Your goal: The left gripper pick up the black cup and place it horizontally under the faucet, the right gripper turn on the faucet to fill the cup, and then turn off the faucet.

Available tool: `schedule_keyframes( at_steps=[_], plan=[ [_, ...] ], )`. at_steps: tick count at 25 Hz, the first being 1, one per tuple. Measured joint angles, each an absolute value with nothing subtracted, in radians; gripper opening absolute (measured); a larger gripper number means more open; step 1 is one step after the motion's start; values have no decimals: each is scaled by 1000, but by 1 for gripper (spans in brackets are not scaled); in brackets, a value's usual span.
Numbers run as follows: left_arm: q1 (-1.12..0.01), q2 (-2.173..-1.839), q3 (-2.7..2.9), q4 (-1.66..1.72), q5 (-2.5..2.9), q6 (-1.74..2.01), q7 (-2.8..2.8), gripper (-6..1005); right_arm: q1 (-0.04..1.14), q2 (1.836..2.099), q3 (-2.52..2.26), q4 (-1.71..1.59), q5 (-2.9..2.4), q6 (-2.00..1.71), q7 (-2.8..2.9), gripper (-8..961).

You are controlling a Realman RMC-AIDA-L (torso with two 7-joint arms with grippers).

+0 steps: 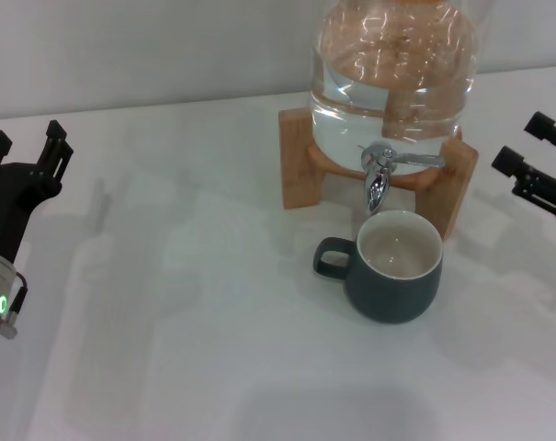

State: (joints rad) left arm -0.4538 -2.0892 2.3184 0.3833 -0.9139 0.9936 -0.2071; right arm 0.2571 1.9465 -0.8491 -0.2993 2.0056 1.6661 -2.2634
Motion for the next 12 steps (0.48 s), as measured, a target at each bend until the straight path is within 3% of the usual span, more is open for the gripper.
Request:
schedule_keyframes(
  at_steps=[12],
  plan=[
    [-457,-2089,2314,382,-914,966,-207,760,315,1961,-940,-320,1954,1642,-2260,831]
  ],
)
